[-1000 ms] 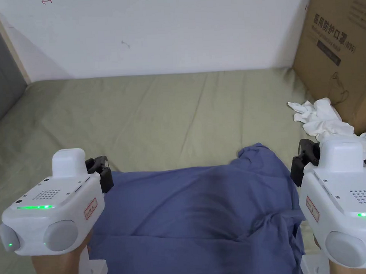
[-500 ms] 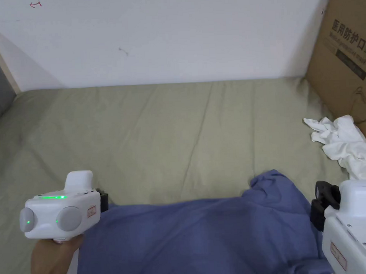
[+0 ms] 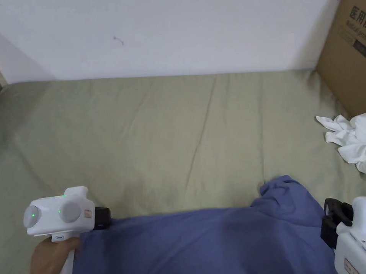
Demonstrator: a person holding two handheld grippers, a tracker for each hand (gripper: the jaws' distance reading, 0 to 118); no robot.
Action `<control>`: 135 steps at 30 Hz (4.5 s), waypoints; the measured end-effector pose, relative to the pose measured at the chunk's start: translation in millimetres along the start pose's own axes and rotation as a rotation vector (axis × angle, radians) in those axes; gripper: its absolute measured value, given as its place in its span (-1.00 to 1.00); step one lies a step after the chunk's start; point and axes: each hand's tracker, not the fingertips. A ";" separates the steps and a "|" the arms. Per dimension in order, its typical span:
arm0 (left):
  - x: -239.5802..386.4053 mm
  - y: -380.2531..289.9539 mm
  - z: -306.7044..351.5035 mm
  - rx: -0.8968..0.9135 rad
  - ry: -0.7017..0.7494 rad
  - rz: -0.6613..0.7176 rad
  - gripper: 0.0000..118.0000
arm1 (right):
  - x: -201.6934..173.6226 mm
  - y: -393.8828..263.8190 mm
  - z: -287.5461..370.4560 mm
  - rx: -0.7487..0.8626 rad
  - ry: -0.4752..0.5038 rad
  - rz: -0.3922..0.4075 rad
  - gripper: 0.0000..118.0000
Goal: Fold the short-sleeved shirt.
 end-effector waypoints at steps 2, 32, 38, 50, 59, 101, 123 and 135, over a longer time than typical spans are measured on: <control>6.6 -7.3 4.0 0.057 0.032 -0.022 0.37 | 4.8 -1.8 -5.7 -0.023 0.002 -0.024 -0.94; 4.4 -47.9 113.5 0.270 -0.086 -0.028 -0.88 | 62.8 -21.1 -142.6 -0.399 0.050 -0.004 -0.92; -9.4 -70.4 144.8 0.294 -0.095 0.024 -0.88 | 83.4 4.1 -41.3 -0.214 0.178 -0.123 -0.92; -46.8 -171.7 207.2 0.322 -0.104 0.047 -0.88 | 97.0 -40.1 138.4 -0.101 0.275 -0.203 -0.92; -59.0 -267.6 168.3 0.205 -0.071 0.056 -0.88 | 100.0 -145.1 161.3 -0.306 0.202 -0.293 -0.92; 23.6 -227.8 340.3 0.922 -0.074 -0.003 -0.63 | -18.2 10.1 219.0 0.331 0.012 0.049 -0.75; -95.3 -226.2 215.7 0.241 -0.486 0.235 -0.94 | -24.2 -6.7 187.6 0.218 0.021 0.049 -0.95; -129.8 -243.0 126.6 -0.043 -0.501 0.273 0.44 | -42.6 -25.8 163.9 0.118 0.015 0.068 -0.95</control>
